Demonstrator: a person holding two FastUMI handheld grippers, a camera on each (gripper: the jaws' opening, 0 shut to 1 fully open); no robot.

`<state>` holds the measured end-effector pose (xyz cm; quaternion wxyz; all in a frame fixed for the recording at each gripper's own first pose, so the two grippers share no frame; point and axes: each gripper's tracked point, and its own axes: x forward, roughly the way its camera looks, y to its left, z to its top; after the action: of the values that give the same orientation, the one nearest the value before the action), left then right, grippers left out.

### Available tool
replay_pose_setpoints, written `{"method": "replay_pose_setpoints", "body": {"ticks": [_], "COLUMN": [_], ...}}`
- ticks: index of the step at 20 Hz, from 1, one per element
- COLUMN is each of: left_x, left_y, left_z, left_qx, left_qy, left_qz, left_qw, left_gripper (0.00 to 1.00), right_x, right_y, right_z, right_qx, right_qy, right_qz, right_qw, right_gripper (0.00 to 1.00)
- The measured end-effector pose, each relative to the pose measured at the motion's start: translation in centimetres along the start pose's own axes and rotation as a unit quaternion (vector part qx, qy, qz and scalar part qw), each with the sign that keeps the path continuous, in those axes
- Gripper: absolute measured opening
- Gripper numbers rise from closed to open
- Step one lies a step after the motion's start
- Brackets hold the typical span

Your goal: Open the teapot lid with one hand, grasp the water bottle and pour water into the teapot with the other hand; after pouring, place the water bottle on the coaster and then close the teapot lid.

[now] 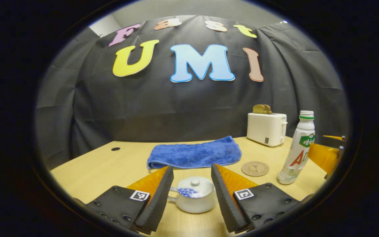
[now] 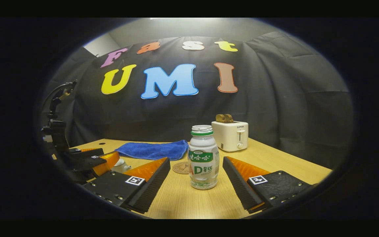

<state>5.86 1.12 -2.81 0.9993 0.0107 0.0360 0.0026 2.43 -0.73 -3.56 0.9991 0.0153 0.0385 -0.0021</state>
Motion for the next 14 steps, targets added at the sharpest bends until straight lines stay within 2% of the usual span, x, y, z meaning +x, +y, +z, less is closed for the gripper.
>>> {"method": "replay_pose_setpoints", "body": {"ticks": [1, 3, 5, 8, 9, 10, 12, 14], "left_x": [0.2, 0.7, 1.4, 1.9, 2.0, 2.0, 2.0, 2.2], "left_y": [0.0, 0.0, 0.2, 0.0, 0.0, 0.0, -0.3, -0.4], "left_z": [0.1, -0.1, -0.8, -1.7, -1.4, -1.5, -1.6, -1.2], "left_qx": [0.001, 0.003, 0.005, 0.005, 0.007, 0.011, 0.013, 0.019], "left_qy": [0.002, 0.009, 0.025, 0.044, 0.042, 0.043, 0.044, 0.04], "left_qz": [0.0, 0.001, 0.002, 0.002, 0.003, 0.004, 0.001, 0.001], "left_qw": [1.0, 1.0, 1.0, 0.999, 0.999, 0.999, 0.999, 0.999], "left_gripper": [0.73, 0.8, 0.8, 0.51, 0.5, 0.62, 0.62, 0.51], "right_x": [0.1, 0.2, 0.4, 0.5, 0.4, 0.5, 0.4, 0.4], "right_y": [-0.1, -0.3, -0.4, -0.8, -1.0, -1.1, -1.3, -1.3], "right_z": [-0.1, -0.4, -0.7, -1.0, -1.0, -1.1, -1.0, -1.0], "right_qx": [0.001, 0.003, 0.006, 0.005, 0.006, 0.007, 0.008, 0.007], "right_qy": [0.001, 0.004, 0.008, 0.01, 0.01, 0.01, 0.009, 0.01], "right_qz": [-0.001, -0.003, -0.004, -0.008, -0.009, -0.011, -0.013, -0.013], "right_qw": [1.0, 1.0, 1.0, 1.0, 1.0, 1.0, 1.0, 1.0], "right_gripper": [0.99, 0.99, 0.99, 0.99, 0.99, 0.99, 0.99, 0.99]}}
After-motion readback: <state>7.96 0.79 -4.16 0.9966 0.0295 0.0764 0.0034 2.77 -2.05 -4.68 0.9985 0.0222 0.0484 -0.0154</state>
